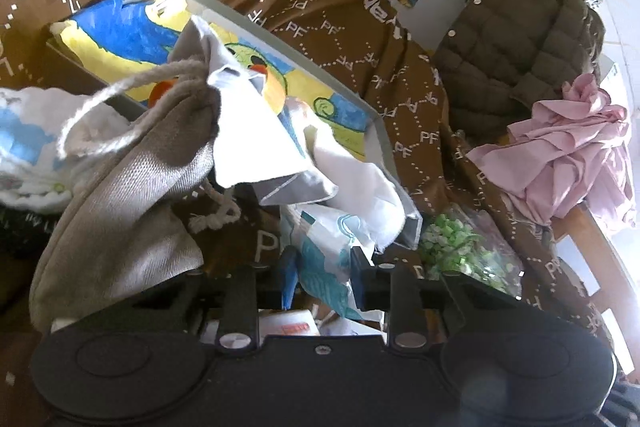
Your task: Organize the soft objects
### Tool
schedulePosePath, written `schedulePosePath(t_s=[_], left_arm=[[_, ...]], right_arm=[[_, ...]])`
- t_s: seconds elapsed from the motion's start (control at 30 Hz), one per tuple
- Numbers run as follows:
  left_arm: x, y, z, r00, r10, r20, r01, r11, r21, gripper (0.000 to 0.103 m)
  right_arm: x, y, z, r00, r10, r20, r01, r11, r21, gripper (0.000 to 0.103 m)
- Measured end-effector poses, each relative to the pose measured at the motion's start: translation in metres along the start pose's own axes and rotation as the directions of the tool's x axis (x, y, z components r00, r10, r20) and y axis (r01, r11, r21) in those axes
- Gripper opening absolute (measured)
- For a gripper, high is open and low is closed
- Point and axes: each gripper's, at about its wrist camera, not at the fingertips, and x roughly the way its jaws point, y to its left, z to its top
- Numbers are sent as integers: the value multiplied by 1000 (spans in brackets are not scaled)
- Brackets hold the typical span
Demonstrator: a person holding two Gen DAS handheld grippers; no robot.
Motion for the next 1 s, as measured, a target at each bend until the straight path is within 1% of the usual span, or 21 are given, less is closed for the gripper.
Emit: schedulePosePath(t_s=[0.23, 0.43, 0.57, 0.67, 0.83, 1.0], left_arm=[[-17, -6, -12, 1000, -2, 3, 2, 1000, 9, 28], [-51, -15, -20, 999, -11, 40, 10, 999, 46, 28], [-82, -29, -23, 996, -28, 82, 20, 995, 93, 28], [-108, -43, -27, 992, -38, 122, 21, 990, 142, 28], [-147, -62, -34, 985, -38, 168, 8, 984, 178, 28], [-181, -78, -46, 979, -41, 200, -2, 978, 208, 28]], right_arm=[[-14, -9, 5, 997, 3, 79, -7, 998, 54, 15], [-37, -17, 9, 985, 30, 168, -50, 992, 113, 15], [-61, -21, 9, 969, 46, 244, -82, 987, 140, 15], [-82, -23, 7, 954, 44, 297, -93, 984, 155, 15], [-116, -28, -2, 925, 37, 377, -120, 972, 201, 15], [-140, -28, -16, 901, 55, 429, -143, 974, 175, 15]])
